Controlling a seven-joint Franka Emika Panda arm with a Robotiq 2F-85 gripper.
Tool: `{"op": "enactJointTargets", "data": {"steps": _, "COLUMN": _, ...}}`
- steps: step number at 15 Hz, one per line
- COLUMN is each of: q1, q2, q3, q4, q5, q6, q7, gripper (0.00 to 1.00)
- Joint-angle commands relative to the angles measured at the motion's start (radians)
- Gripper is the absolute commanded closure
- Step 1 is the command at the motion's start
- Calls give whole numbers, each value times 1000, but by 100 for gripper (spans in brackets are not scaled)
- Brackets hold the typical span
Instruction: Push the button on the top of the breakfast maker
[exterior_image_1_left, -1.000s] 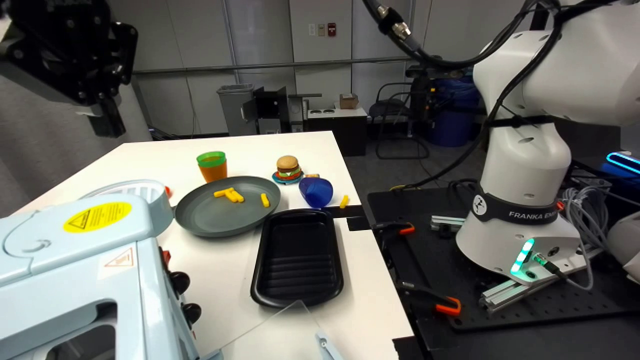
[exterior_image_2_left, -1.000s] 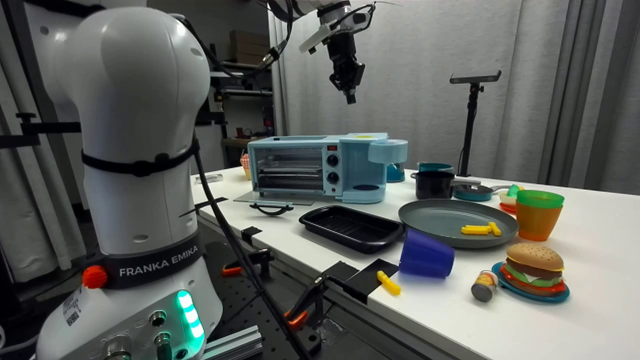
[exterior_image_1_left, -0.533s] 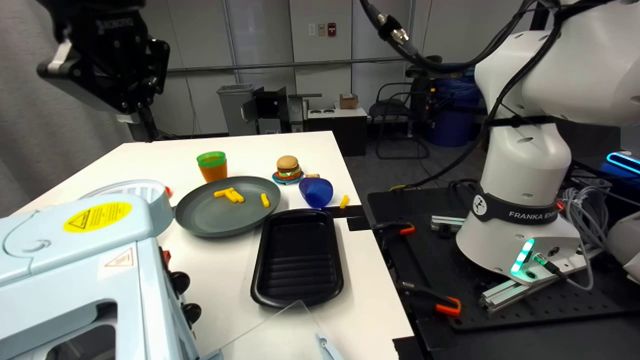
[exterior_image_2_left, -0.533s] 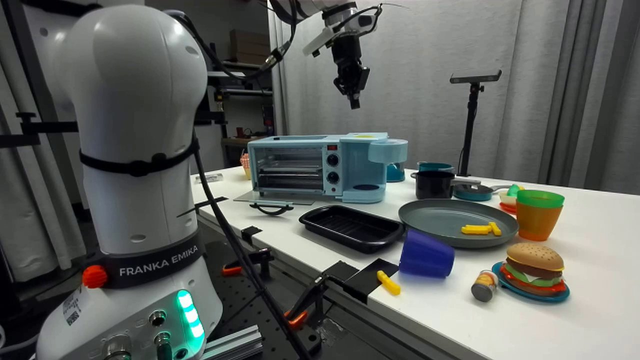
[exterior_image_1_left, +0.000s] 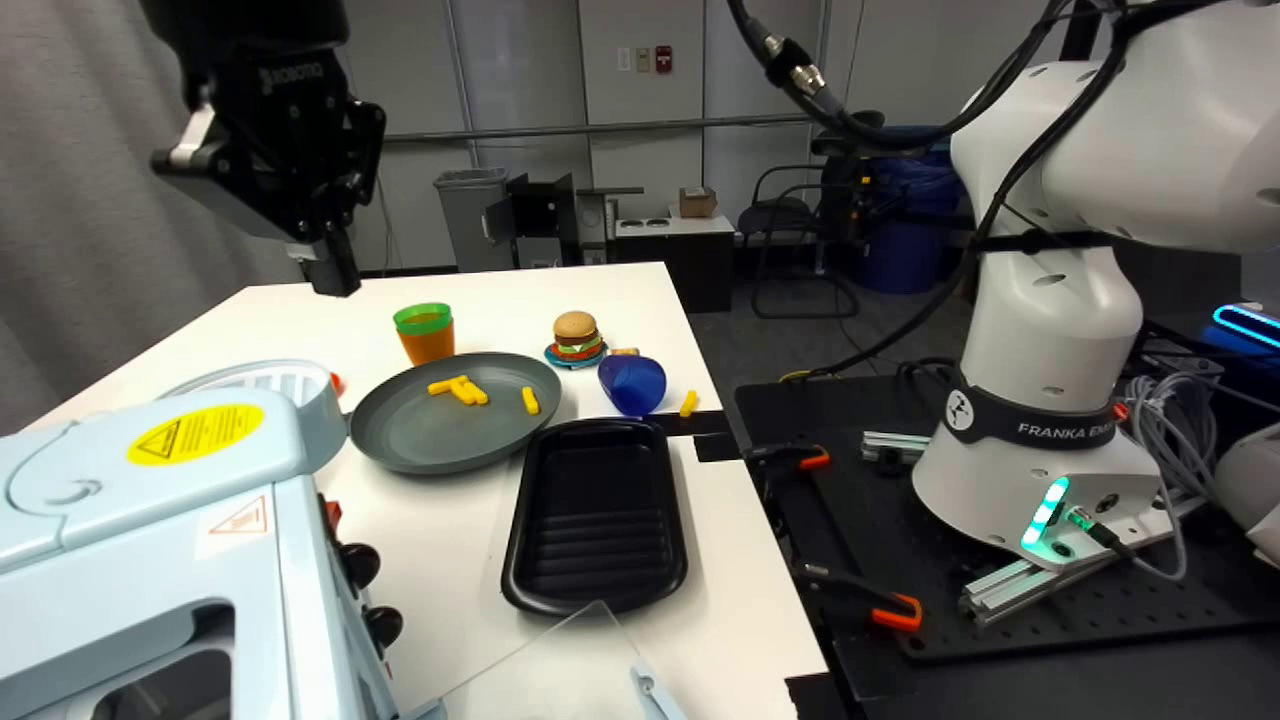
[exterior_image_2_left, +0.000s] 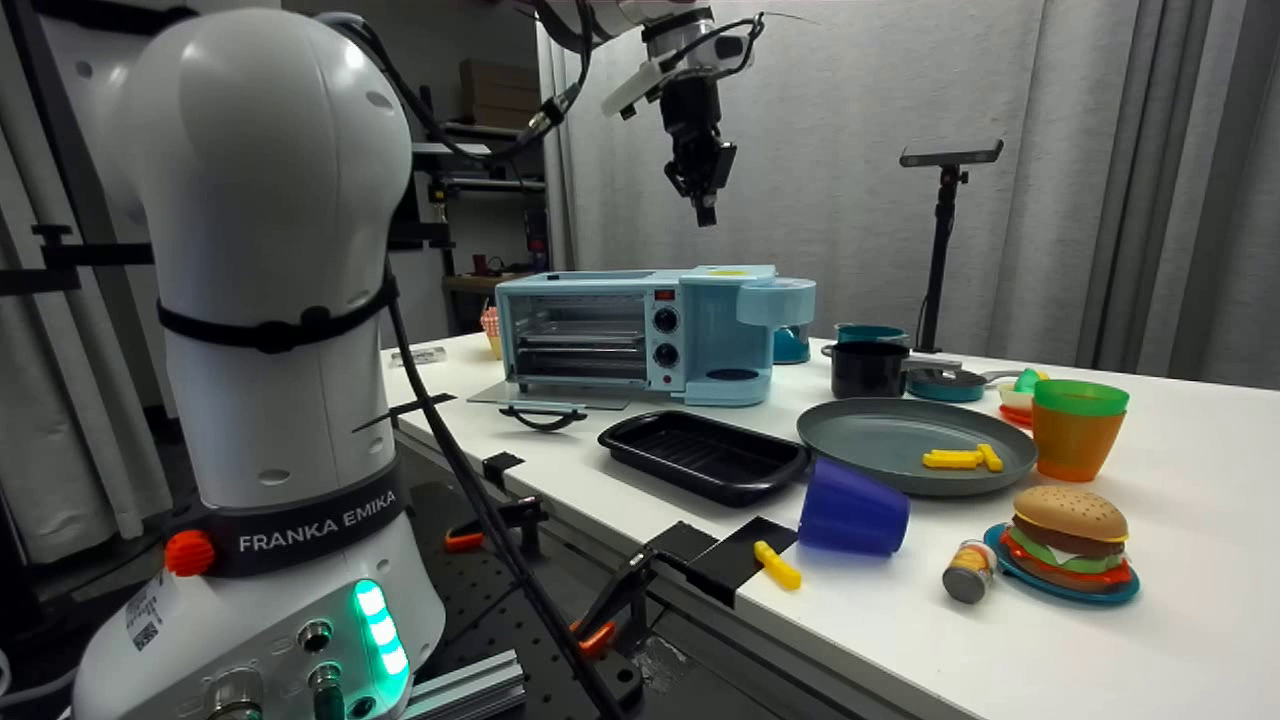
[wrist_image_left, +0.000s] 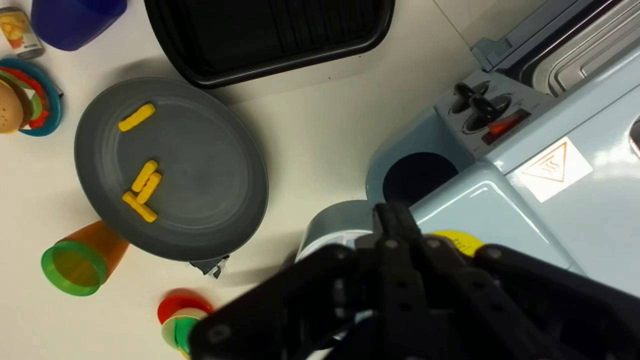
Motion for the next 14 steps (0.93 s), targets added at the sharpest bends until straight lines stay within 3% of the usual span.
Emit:
{"op": "enactJointTargets", "data": {"steps": 1, "q1": -17, "q2": -64, "q3": 7, "q4": -69, "q5": 34, "q6": 36, "q7": -2, "gripper": 66}}
{"op": "enactJointTargets", "data": {"steps": 10, "q1": -26, "q2": -127, "q3": 15, "q4": -130, "q5": 10, "q6": 25, "q7": -4, "gripper": 1}}
{"op": "enactJointTargets", "data": {"steps": 14, "q1": -35, "q2": -157, "q3": 16, "q4": -156, "q5": 4, "q6": 21, "q7": -7, "gripper": 0}}
